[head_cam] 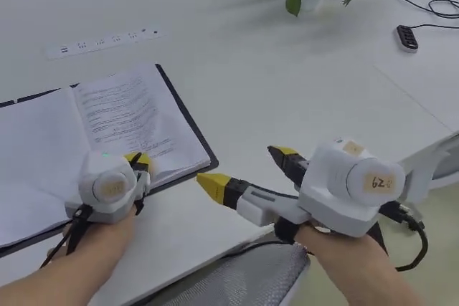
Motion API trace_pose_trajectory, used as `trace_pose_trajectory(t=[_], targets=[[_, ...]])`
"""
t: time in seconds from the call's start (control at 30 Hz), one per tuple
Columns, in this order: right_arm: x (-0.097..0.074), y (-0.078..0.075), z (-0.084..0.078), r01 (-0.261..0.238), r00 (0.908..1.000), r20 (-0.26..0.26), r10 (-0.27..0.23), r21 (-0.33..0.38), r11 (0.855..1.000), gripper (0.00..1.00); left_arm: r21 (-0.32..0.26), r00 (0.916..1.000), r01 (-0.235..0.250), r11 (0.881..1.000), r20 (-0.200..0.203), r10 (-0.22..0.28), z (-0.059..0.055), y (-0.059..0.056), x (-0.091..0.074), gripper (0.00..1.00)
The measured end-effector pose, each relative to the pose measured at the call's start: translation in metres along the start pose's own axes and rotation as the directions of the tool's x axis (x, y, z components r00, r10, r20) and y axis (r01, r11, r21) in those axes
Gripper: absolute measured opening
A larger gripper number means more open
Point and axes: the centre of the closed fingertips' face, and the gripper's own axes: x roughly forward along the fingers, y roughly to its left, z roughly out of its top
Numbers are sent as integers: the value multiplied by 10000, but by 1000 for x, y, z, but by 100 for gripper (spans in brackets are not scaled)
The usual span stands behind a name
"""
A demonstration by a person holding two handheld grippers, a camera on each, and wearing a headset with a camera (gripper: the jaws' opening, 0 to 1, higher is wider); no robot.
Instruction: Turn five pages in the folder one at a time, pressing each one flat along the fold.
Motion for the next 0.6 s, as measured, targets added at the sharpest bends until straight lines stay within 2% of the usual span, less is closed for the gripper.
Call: trace_pose_trajectory(t=[0.13, 0.23, 0.27, 0.3, 0.37, 0.43, 0.47, 0.53, 0.6], targets=[[16, -2, 4, -378, 9990, -238, 378, -9, 9993, 72, -48, 10000, -23, 10000, 65, 23, 0, 0, 0, 2], [35, 0, 4, -868, 9945, -609, 856, -183, 9961, 66, -61, 9999, -30, 10000, 123, 31, 0, 0, 0, 2], [44, 0, 5, -1017, 9932, -590, 1002, -234, 9945, 65, -74, 9999, -29, 10000, 148, 30, 0, 0, 0, 2], [52, 1, 0, -1224, 9885, -927, 1194, -272, 9921, 64, -89, 9998, -20, 10000, 176, 21, 0, 1, 0, 2], [64, 3, -3, -1545, 9829, -1064, 1505, -302, 9875, 62, -102, 9998, -11, 9999, 201, 13, 0, 1, 0, 2], [77, 3, -10, -1728, 9748, -1487, 1664, -311, 9845, 57, -99, 9997, -8, 10000, 229, 10, 0, 0, 0, 2], [83, 2, -11, -1756, 9753, -1413, 1696, -312, 9840, 54, -93, 9997, -9, 10000, 244, 11, 0, 0, 0, 2], [93, 2, -18, -1886, 9672, -1755, 1839, -107, 9820, 50, -101, 9996, -14, 9999, 273, 17, 0, 1, 0, 2], [104, 0, -22, -1908, 9663, -1765, 1872, -38, 9816, 44, -110, 9996, -12, 9999, 286, 15, 0, 1, 0, 2]])
